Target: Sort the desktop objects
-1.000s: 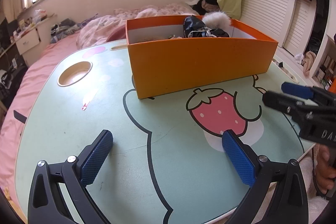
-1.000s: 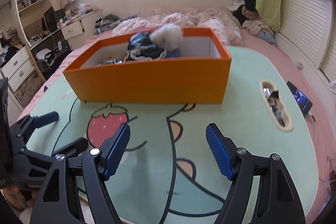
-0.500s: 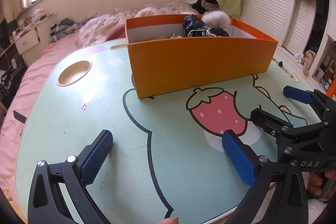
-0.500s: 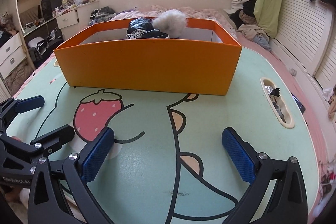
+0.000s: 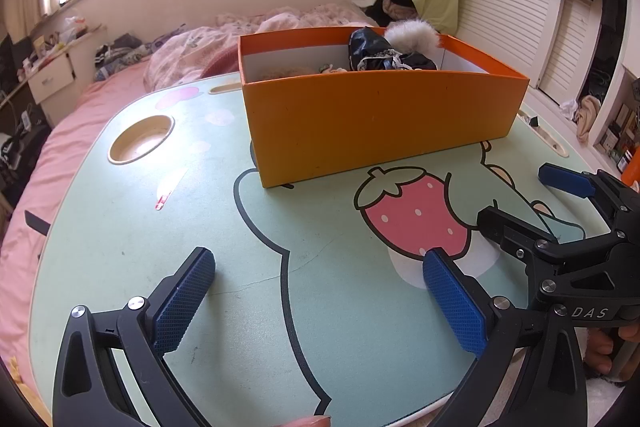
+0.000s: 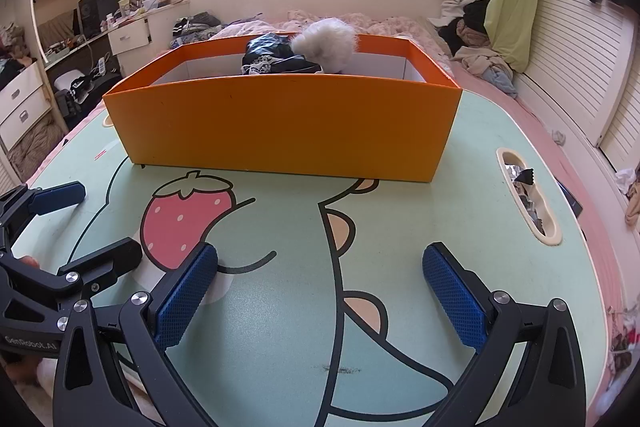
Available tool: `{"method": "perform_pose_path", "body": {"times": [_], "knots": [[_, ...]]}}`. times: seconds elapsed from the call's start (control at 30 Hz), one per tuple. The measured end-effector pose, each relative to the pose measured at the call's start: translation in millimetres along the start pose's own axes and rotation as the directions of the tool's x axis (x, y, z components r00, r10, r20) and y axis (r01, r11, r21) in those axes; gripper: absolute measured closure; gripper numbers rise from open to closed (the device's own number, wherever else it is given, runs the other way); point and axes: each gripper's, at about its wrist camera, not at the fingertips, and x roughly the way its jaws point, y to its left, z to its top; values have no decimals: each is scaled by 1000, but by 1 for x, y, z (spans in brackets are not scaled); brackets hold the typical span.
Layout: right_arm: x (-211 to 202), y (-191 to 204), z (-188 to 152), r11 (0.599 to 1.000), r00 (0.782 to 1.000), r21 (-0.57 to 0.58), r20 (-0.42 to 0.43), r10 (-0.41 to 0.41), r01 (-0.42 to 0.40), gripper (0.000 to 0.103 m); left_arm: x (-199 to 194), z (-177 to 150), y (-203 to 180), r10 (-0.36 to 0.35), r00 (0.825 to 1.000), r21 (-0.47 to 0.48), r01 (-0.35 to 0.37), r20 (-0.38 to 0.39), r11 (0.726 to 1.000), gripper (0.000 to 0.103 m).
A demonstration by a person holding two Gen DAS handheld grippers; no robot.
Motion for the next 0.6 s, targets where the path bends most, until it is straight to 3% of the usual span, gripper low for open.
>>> {"method": "perform_pose_path", "body": {"times": [0.6], "knots": [[0,1,0,1000,1000,1,0,-1,1,1,2,-1,-1,2,1000,2,-2,1,1000,0]]}}
